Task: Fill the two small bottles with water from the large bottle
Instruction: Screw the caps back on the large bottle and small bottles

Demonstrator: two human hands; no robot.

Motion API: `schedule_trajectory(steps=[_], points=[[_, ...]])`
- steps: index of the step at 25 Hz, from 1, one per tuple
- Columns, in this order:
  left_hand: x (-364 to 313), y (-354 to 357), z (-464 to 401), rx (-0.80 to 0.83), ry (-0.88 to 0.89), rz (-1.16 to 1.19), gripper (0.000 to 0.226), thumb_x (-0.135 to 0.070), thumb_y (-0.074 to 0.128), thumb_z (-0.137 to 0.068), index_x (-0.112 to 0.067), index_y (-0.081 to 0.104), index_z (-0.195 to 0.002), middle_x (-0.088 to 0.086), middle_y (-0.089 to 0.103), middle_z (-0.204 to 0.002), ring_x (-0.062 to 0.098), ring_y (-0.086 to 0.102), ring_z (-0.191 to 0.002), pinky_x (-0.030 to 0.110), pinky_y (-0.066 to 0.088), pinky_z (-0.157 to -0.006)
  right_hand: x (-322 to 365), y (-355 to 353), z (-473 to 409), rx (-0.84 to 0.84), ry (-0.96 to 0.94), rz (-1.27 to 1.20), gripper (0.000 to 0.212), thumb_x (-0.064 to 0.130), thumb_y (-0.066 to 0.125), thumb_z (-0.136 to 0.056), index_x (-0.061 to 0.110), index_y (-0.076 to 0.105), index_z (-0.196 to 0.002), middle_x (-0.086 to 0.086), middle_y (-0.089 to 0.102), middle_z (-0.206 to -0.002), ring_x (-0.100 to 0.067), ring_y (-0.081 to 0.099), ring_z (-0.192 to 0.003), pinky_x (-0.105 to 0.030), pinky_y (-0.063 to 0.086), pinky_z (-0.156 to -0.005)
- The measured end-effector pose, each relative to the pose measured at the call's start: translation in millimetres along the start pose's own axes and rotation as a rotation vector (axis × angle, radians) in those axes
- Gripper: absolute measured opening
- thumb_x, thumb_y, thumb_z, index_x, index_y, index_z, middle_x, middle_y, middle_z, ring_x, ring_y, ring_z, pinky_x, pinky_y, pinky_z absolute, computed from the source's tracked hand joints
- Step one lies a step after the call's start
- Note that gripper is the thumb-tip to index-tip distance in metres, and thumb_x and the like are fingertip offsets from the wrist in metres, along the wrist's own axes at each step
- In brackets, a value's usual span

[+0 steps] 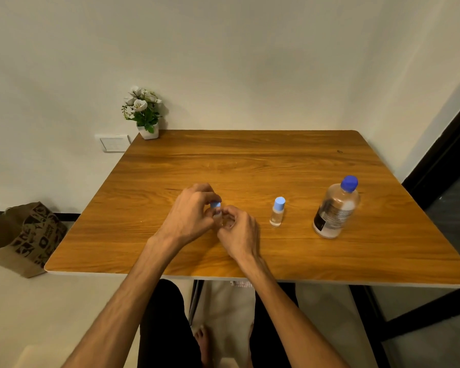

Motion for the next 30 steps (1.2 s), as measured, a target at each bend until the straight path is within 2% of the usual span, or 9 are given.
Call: schedule_trajectory(steps=[2, 6, 9, 13, 17, 20, 24, 28, 30], points=[[1, -1, 0, -0.003, 0.005, 0.016, 0.028, -0.022, 0.074, -0.085, -0.016, 0.078, -0.112, -0.003, 0.073, -0.109, 0.018, 0.067, -0.098, 0.043, 0.056, -0.088, 0, 1, 0, -0.009, -0.014, 0.006, 0.042, 0.059, 0.055, -0.076, 0.028, 0.074, -0.099, 0.011, 0.079, -0.093, -0.010, 0.073, -0.081, -0.039, 0.061, -0.067], [9, 5, 3, -0.061, -0.078, 0.062, 0.022, -0.019, 0.082, -0.082, -0.016, 0.078, -0.104, -0.004, 0.074, -0.100, 0.016, 0.069, -0.087, 0.040, 0.059, -0.079, -2, -1, 0, -0.014, 0.015, 0.022, 0.021, 0.042, 0.068, -0.087, 0.028, 0.076, -0.101, 0.009, 0.080, -0.095, -0.010, 0.072, -0.077, -0.039, 0.061, -0.068], [8, 8, 3, -0.064, -0.081, 0.063, 0.025, -0.015, 0.080, -0.082, -0.015, 0.078, -0.108, -0.002, 0.075, -0.106, 0.017, 0.068, -0.101, 0.040, 0.059, -0.088, -1, 0, -1, 0.009, 0.009, 0.008, 0.019, 0.037, 0.073, -0.089, 0.028, 0.076, -0.106, 0.009, 0.080, -0.095, -0.009, 0.073, -0.079, -0.041, 0.062, -0.072], [-7, 6, 10, -0.104, -0.063, -0.004, 0.047, -0.031, 0.079, -0.086, -0.016, 0.071, -0.130, 0.005, 0.068, -0.133, 0.024, 0.058, -0.128, 0.037, 0.047, -0.102, -7, -29, 18, 0.011, 0.050, -0.094, 0.063, 0.044, 0.087, -0.077, 0.032, 0.066, -0.135, 0.008, 0.079, -0.100, -0.004, 0.074, -0.087, -0.029, 0.062, -0.076], [-78, 8, 0, -0.282, 0.116, 0.209, 0.039, -0.032, 0.075, -0.084, -0.014, 0.075, -0.119, 0.002, 0.073, -0.119, 0.021, 0.066, -0.113, 0.033, 0.052, -0.097, -20, -132, 55, -0.366, 0.027, -0.254, 0.033, 0.025, 0.087, -0.085, 0.025, 0.076, -0.116, 0.014, 0.077, -0.099, -0.001, 0.071, -0.079, -0.014, 0.054, -0.060], [-148, 40, -30, -0.123, 0.116, 0.402, 0.055, -0.039, 0.080, -0.083, -0.018, 0.068, -0.132, -0.005, 0.070, -0.125, 0.012, 0.065, -0.111, 0.033, 0.055, -0.096, -56, -210, 80, -0.712, 0.092, -0.281, 0.032, 0.020, 0.086, -0.084, 0.023, 0.073, -0.113, 0.011, 0.076, -0.099, -0.006, 0.071, -0.082, -0.025, 0.059, -0.063], [-192, 95, -77, 0.126, 0.028, 0.392, 0.081, -0.048, 0.089, -0.074, -0.018, 0.059, -0.142, -0.002, 0.069, -0.131, 0.017, 0.066, -0.116, 0.037, 0.057, -0.095, -114, -225, 51, -0.542, 0.299, -0.057, 0.087, 0.053, 0.089, -0.068, 0.036, 0.050, -0.144, 0.009, 0.066, -0.126, -0.012, 0.064, -0.110, -0.041, 0.061, -0.080], [-186, 95, -109, 0.128, 0.023, 0.418, 0.063, -0.039, 0.092, -0.068, -0.019, 0.071, -0.124, -0.004, 0.077, -0.111, 0.017, 0.072, -0.096, 0.036, 0.060, -0.081, -105, -214, 1, -0.471, 0.162, -0.066, 0.060, 0.049, 0.085, -0.066, 0.036, 0.064, -0.120, 0.013, 0.075, -0.102, -0.008, 0.073, -0.076, -0.040, 0.061, -0.063], [-162, 71, -137, 0.051, 0.018, 0.406, 0.065, -0.039, 0.092, -0.070, -0.018, 0.070, -0.127, -0.005, 0.074, -0.112, 0.015, 0.070, -0.096, 0.026, 0.056, -0.076, -81, -204, -43, -0.421, 0.118, -0.109, 0.062, 0.036, 0.090, -0.069, 0.030, 0.065, -0.125, 0.012, 0.077, -0.106, -0.002, 0.073, -0.079, -0.031, 0.060, -0.065]])
Point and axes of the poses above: each hand's wrist, its own z-axis away from the middle knuckle, its own y-axis out of the palm, x = y × z, the point moved 8 cm from there along -z, towards the middle knuckle
